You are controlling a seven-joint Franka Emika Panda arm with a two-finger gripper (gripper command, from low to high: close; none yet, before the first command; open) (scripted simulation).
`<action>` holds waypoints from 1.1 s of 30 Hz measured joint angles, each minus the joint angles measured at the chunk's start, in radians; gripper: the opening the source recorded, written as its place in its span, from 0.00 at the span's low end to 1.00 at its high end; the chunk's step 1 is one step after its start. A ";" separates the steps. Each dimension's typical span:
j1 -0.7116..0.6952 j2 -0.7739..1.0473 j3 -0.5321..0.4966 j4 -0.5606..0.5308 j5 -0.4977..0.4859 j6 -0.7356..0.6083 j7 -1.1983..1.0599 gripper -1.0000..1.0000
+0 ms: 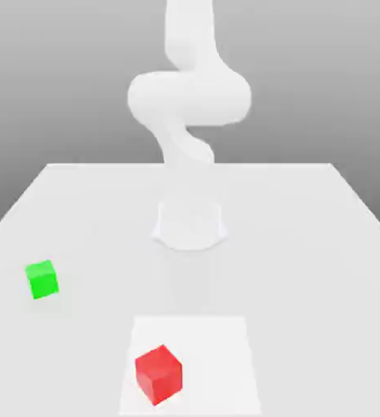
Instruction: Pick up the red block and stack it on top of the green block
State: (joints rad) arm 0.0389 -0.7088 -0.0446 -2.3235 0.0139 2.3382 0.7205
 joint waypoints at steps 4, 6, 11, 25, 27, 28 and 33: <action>0.053 0.151 -0.065 -0.039 0.033 0.062 -0.139 0.50; 0.077 0.224 -0.095 -0.057 0.050 0.092 -0.207 0.50; 0.123 0.407 -0.154 -0.103 0.095 0.167 -0.377 0.50; 0.111 0.899 -0.183 -0.220 0.105 0.398 -0.744 0.50; 0.087 0.970 -0.154 -0.211 0.134 0.454 -0.773 0.50; 0.074 1.007 -0.136 -0.206 0.152 0.484 -0.787 0.50; 0.046 1.062 -0.104 -0.198 0.174 0.528 -0.804 0.00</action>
State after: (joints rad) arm 0.0850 0.3532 -0.1489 -2.5214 0.1880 2.8665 -0.0840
